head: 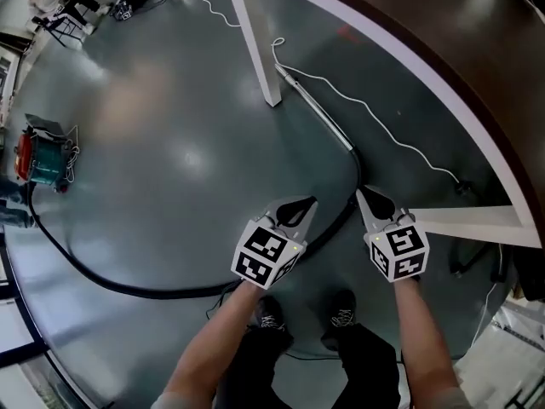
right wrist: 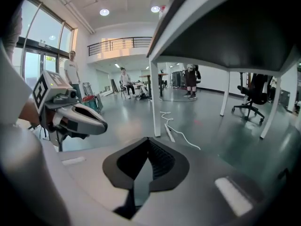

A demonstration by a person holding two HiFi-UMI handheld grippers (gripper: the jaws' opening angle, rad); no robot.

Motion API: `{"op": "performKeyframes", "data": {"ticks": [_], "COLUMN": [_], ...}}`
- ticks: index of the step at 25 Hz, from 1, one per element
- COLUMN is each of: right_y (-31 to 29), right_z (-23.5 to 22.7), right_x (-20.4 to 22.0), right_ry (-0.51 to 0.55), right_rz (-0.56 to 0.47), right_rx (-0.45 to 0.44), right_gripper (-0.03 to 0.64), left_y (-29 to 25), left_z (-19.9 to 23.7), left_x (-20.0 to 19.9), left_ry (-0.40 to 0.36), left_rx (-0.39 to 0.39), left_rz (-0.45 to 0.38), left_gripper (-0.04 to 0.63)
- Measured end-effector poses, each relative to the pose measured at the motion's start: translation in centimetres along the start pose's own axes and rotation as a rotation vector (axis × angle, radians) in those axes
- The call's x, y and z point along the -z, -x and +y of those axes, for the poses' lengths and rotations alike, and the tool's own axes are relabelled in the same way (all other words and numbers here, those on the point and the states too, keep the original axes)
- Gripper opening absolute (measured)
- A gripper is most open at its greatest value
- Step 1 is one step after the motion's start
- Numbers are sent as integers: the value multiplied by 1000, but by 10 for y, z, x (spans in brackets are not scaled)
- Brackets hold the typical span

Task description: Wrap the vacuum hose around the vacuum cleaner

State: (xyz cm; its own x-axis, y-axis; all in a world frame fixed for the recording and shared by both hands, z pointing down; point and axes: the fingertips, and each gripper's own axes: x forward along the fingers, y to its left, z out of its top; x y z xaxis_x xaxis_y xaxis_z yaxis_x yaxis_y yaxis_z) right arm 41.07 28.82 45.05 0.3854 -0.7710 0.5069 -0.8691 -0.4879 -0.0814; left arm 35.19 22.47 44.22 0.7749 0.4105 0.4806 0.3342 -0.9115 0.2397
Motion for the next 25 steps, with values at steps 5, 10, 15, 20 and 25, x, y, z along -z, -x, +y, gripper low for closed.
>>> {"op": "performKeyframes", "data": {"ticks": [5, 10, 15, 20, 25], "right_y": [-63, -118, -176, -227, -257], "right_z": [-44, -77, -123, -167, -200], "right_x": [88, 161, 234, 308, 352], "right_ry": [-18, -23, -68, -142, -237], "right_rz": [87, 156, 229, 313, 349], "right_rx": [36, 82, 122, 189, 247], "right_gripper": [83, 141, 189, 196, 201], "left_y": [-57, -101, -151, -184, -200], "left_z": [29, 56, 79, 101, 111], "left_x": [50, 103, 163, 213, 245], "left_ry": [-43, -37, -14, -14, -28], "left_rx": [11, 6, 3, -2, 5], "left_rz": [-4, 10, 43, 58, 71], "left_gripper": [0, 0, 0, 0, 0]}}
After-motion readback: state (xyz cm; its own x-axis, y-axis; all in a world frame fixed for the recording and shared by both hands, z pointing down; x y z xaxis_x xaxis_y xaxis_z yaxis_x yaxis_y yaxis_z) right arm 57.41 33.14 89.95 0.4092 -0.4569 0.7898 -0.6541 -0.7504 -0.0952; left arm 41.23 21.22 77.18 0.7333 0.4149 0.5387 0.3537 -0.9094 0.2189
